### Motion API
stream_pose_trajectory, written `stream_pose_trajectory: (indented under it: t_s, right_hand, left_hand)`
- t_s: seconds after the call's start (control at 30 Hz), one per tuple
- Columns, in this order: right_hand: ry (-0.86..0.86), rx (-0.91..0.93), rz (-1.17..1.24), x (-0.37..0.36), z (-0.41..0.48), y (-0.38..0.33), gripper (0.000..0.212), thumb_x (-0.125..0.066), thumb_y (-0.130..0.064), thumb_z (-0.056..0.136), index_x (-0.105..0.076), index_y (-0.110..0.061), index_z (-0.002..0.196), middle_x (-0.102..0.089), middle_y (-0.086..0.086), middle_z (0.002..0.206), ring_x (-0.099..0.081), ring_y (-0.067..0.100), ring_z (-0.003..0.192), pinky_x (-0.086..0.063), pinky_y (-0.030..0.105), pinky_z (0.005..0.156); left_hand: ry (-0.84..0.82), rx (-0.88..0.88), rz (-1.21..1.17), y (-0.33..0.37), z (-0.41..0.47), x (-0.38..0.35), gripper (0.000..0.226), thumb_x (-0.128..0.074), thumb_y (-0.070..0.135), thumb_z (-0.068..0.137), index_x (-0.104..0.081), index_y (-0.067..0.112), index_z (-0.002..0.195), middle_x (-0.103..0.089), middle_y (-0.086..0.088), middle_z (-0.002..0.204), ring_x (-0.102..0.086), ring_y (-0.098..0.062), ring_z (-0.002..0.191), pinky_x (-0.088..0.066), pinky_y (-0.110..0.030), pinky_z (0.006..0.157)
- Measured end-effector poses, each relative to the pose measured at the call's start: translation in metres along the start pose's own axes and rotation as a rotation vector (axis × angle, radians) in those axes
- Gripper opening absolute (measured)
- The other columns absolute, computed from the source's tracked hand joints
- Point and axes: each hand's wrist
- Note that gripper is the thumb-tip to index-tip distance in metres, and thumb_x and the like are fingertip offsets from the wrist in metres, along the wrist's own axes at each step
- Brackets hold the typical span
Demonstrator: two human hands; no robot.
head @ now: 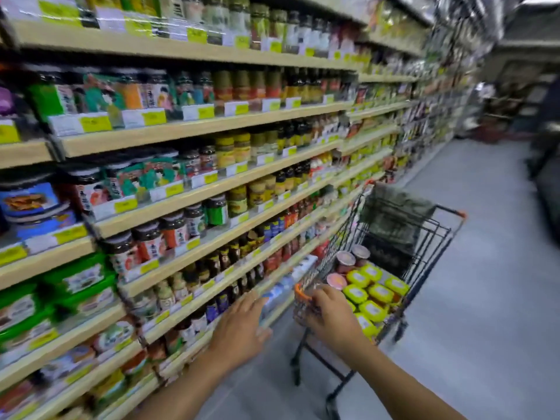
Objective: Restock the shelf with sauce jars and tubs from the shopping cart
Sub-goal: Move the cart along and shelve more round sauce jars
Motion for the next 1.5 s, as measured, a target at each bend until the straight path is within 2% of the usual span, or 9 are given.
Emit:
stream_pose_trajectory:
  t_s: [0.1,0.23,0.5,0.63,0.87,1.0,1.17,1.33,1.5]
  right_hand:
    - [0.038,-0.123,-0.038,0.014,-0.014,0.041,0.04,-0.066,-0.024,0.084,-0.063,-0.016,0.124,-0.056,0.006,0.127,-0.052,0.03,0.117,-0.047,0.043,0.094]
    - [-0.016,-0.306,-0.03,0.018,-0.018,0.096,0.051,-0.062,-0.028,0.085,-0.056,-0.021,0.135,-0.047,0.001,0.141,-0.043,0.024,0.132,-0.04,0.034,0.106]
    - [-0.003,-0.439,-0.017,0.033,0.048,0.191,0.05,-0.065,-0.024,0.086,-0.057,-0.017,0.135,-0.048,0.003,0.142,-0.043,0.024,0.132,-0.036,0.032,0.108]
    - [-0.011,-0.478,-0.009,0.046,0.104,0.229,0.048,-0.066,-0.023,0.088,-0.057,-0.017,0.135,-0.049,0.002,0.139,-0.045,0.021,0.13,-0.037,0.029,0.107]
    - [-0.059,-0.615,0.036,0.05,0.169,0.286,0.055,-0.065,-0.029,0.089,-0.05,-0.021,0.141,-0.045,0.004,0.143,-0.042,0.025,0.134,-0.041,0.039,0.108]
    - [-0.097,-0.657,0.043,0.046,0.195,0.318,0.063,-0.067,-0.031,0.089,-0.043,-0.018,0.147,-0.042,0.006,0.148,-0.04,0.025,0.137,-0.039,0.039,0.111]
    - [-0.194,-0.656,0.035,0.033,0.229,0.367,0.064,-0.065,-0.031,0.09,-0.042,-0.013,0.147,-0.041,0.01,0.149,-0.04,0.027,0.136,-0.037,0.035,0.11]
    - [-0.297,-0.606,0.027,0.018,0.276,0.427,0.06,-0.063,-0.029,0.091,-0.042,-0.013,0.146,-0.043,0.01,0.145,-0.041,0.026,0.134,-0.037,0.034,0.107]
    - [-0.419,-0.531,0.033,-0.001,0.325,0.494,0.062,-0.063,-0.031,0.092,-0.041,-0.013,0.147,-0.043,0.01,0.146,-0.041,0.026,0.134,-0.038,0.033,0.106]
  left_hand:
    - [-0.059,-0.056,-0.007,0.03,0.031,-0.021,0.076,-0.048,0.053,0.099,-0.015,0.026,0.161,-0.006,0.001,0.17,-0.007,-0.021,0.156,-0.024,-0.043,0.123]
    - [-0.144,-0.111,-0.037,0.06,0.075,-0.046,0.077,-0.049,0.056,0.098,-0.013,0.031,0.161,-0.002,0.005,0.17,-0.005,-0.02,0.157,-0.026,-0.047,0.122]
    - [-0.219,-0.211,-0.066,0.089,0.202,-0.071,0.075,-0.051,0.052,0.099,-0.016,0.029,0.161,-0.004,0.005,0.17,-0.005,-0.019,0.157,-0.024,-0.046,0.122]
    - [-0.246,-0.207,-0.106,0.091,0.271,-0.064,0.069,-0.055,0.044,0.098,-0.024,0.026,0.157,-0.014,-0.001,0.168,-0.021,-0.025,0.153,-0.034,-0.043,0.115]
    - [-0.421,-0.108,-0.291,0.101,0.367,-0.08,0.065,-0.056,0.038,0.097,-0.031,0.025,0.155,-0.036,-0.001,0.157,-0.046,-0.026,0.137,-0.043,-0.036,0.102]
    - [-0.502,-0.055,-0.394,0.106,0.404,-0.102,0.068,-0.058,0.047,0.088,-0.038,0.03,0.15,-0.041,0.0,0.153,-0.048,-0.021,0.133,-0.044,-0.038,0.105]
    - [-0.539,0.002,-0.407,0.119,0.453,-0.124,0.069,-0.063,0.032,0.092,-0.036,0.023,0.154,-0.039,-0.003,0.155,-0.048,-0.02,0.134,-0.042,-0.031,0.104]
    - [-0.545,0.079,-0.401,0.131,0.501,-0.15,0.069,-0.062,0.032,0.092,-0.034,0.027,0.154,-0.039,-0.002,0.156,-0.047,-0.023,0.137,-0.041,-0.034,0.108]
    - [-0.536,0.168,-0.345,0.139,0.55,-0.188,0.075,-0.06,0.046,0.077,-0.042,0.032,0.148,-0.05,0.001,0.149,-0.056,-0.02,0.128,-0.048,-0.035,0.102]
Point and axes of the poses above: each hand's wrist, its own z-axis towards the middle knuckle, its own x-axis out of the back of the hand, y = z × x
